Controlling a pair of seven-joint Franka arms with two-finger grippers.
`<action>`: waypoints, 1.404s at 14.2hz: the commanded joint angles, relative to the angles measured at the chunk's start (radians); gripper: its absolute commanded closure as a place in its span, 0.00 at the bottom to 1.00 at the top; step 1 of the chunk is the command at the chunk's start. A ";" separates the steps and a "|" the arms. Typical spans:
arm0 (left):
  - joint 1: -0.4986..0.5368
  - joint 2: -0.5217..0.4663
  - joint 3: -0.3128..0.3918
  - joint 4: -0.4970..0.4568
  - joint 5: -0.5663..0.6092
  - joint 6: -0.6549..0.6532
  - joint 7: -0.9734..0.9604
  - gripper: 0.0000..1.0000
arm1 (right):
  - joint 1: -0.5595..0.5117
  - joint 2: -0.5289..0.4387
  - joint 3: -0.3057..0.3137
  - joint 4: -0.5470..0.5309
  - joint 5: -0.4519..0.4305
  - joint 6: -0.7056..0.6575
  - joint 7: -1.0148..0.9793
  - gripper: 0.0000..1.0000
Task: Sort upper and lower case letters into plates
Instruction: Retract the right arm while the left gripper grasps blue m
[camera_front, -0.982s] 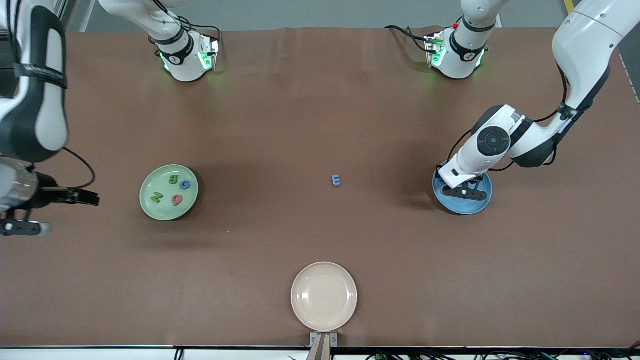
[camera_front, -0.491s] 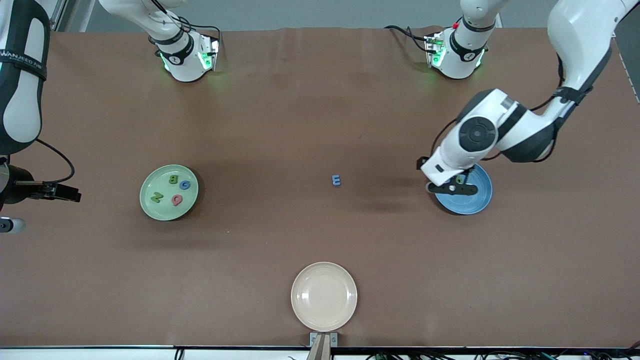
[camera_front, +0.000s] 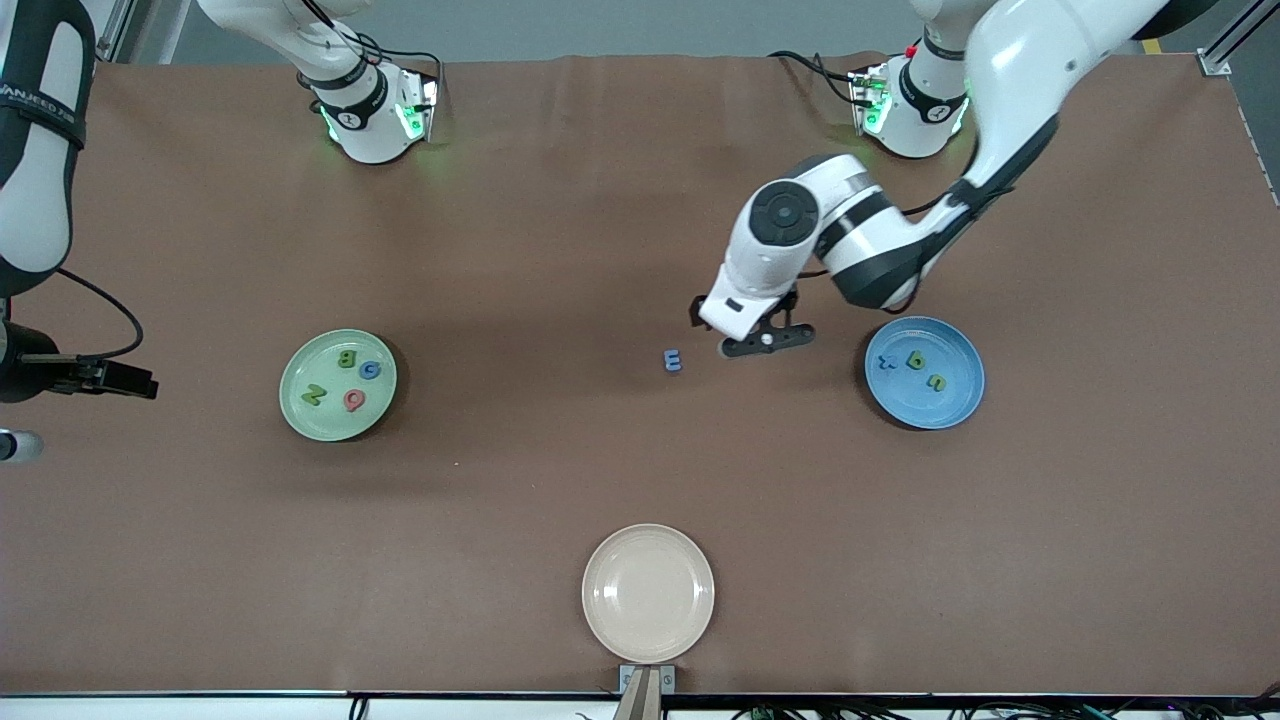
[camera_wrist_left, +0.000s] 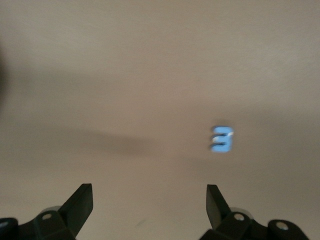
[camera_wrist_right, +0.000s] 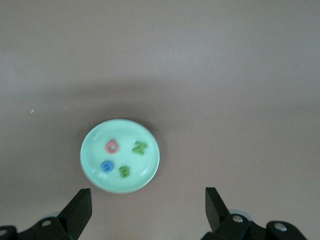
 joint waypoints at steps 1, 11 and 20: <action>-0.156 0.054 0.149 0.056 -0.025 0.113 -0.067 0.00 | -0.024 -0.044 0.008 0.000 0.050 -0.056 0.003 0.00; -0.354 0.202 0.293 0.185 -0.020 0.175 -0.130 0.07 | -0.147 -0.110 0.193 -0.035 -0.040 -0.063 -0.008 0.00; -0.386 0.224 0.332 0.214 -0.026 0.201 -0.130 0.35 | -0.216 -0.248 0.304 -0.203 -0.088 0.023 -0.010 0.00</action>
